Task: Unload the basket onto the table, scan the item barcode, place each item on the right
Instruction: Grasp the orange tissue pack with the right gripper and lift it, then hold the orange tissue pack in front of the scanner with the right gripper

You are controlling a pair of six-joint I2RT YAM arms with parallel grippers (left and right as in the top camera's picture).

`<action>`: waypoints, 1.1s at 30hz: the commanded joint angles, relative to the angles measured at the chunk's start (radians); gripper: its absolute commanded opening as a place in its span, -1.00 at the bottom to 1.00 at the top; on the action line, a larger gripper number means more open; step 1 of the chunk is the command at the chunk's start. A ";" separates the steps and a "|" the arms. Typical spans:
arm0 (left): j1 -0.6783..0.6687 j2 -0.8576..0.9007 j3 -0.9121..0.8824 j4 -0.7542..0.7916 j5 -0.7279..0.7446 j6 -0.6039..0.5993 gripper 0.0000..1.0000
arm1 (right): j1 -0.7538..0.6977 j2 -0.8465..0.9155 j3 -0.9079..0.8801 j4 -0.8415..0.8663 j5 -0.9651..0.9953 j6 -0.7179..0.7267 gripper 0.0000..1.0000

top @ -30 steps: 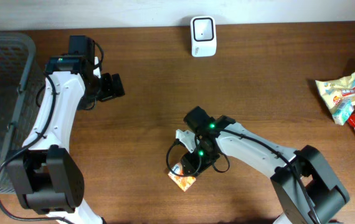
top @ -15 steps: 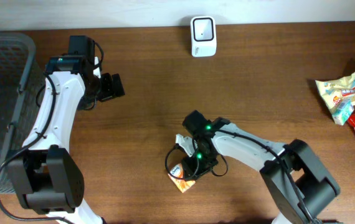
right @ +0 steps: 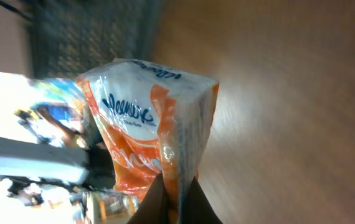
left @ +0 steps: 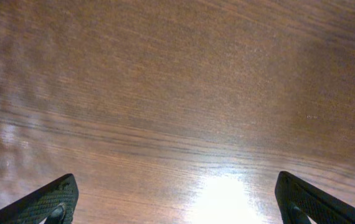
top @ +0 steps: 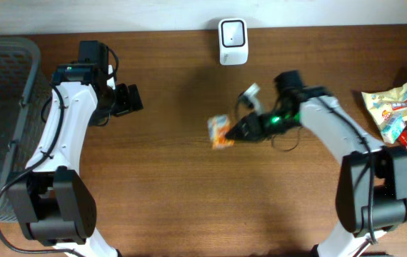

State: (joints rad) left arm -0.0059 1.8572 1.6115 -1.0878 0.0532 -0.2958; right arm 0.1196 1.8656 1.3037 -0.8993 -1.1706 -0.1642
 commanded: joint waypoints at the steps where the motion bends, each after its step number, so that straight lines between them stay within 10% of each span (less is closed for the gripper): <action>1: 0.000 -0.004 -0.006 0.003 0.011 -0.006 0.98 | -0.168 -0.002 0.023 0.124 -0.374 -0.041 -0.92; 8: 0.000 -0.004 -0.006 0.025 0.011 -0.006 0.98 | -0.349 -0.002 0.024 0.643 -0.382 0.362 -0.92; 24: 0.000 -0.004 -0.006 0.032 0.011 -0.006 0.98 | -0.173 -0.002 0.024 0.818 -0.381 0.365 -0.92; 28: 0.000 -0.004 -0.006 0.029 0.011 -0.006 0.98 | -0.173 -0.002 0.039 0.917 0.088 0.637 -0.92; 33: 0.000 -0.004 -0.006 0.042 0.011 -0.006 0.98 | -0.042 -0.002 0.271 0.433 1.099 0.262 -0.92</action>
State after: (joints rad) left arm -0.0059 1.8572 1.6077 -1.0576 0.0559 -0.2962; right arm -0.0067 1.8694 1.4635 -0.3878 -0.6132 0.2955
